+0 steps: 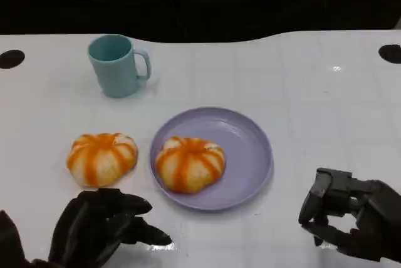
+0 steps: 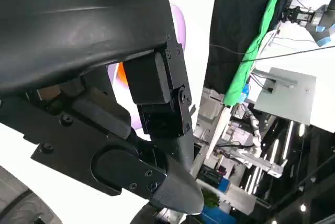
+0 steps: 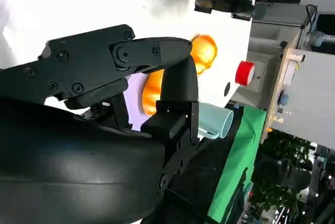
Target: Grasp the bread from the table and place it into the plate.
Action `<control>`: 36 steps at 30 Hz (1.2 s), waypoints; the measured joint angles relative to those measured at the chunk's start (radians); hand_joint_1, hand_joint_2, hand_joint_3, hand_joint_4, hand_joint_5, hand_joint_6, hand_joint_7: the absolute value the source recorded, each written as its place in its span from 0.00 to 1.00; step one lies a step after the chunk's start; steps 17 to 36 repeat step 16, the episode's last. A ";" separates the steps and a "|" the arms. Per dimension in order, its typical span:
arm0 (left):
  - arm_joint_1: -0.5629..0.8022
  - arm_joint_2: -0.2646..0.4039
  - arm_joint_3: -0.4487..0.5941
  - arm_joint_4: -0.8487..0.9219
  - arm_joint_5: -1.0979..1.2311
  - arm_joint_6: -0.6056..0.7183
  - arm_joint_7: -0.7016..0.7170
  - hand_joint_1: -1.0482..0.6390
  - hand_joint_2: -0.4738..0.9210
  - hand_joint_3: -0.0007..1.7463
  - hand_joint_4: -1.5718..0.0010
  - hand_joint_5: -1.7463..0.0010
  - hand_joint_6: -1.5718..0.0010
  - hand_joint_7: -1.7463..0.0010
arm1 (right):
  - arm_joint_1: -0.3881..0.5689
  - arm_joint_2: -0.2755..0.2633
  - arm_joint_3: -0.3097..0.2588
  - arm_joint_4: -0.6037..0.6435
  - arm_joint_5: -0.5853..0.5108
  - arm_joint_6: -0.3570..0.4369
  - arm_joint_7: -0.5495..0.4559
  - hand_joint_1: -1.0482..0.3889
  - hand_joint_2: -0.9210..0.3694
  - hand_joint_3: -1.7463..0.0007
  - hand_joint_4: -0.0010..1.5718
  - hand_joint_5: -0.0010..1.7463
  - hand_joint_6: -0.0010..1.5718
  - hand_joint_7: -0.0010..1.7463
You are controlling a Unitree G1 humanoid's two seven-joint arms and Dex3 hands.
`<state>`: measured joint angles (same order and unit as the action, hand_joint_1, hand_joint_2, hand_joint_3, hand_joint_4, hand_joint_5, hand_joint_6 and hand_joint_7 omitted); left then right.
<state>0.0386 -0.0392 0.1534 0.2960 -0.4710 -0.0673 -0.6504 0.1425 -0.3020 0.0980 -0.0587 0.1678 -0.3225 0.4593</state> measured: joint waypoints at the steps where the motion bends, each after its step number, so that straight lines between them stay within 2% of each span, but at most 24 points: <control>1: 0.000 0.000 0.000 0.002 0.000 -0.004 0.000 0.04 0.93 0.00 0.00 0.88 0.02 1.00 | -0.001 0.002 0.000 0.003 0.000 -0.003 0.001 0.42 0.00 0.84 0.43 1.00 0.35 0.87; 16: 0.000 0.004 0.001 0.007 -0.007 -0.003 0.000 0.05 0.91 0.00 0.00 0.88 0.01 1.00 | -0.013 0.025 -0.002 0.034 -0.025 -0.049 0.005 0.44 0.00 0.85 0.46 1.00 0.35 0.86; 36: 0.000 0.004 0.001 0.007 -0.007 -0.003 0.000 0.05 0.91 0.00 0.00 0.88 0.01 1.00 | -0.013 0.025 -0.002 0.034 -0.025 -0.049 0.005 0.44 0.00 0.85 0.46 1.00 0.35 0.86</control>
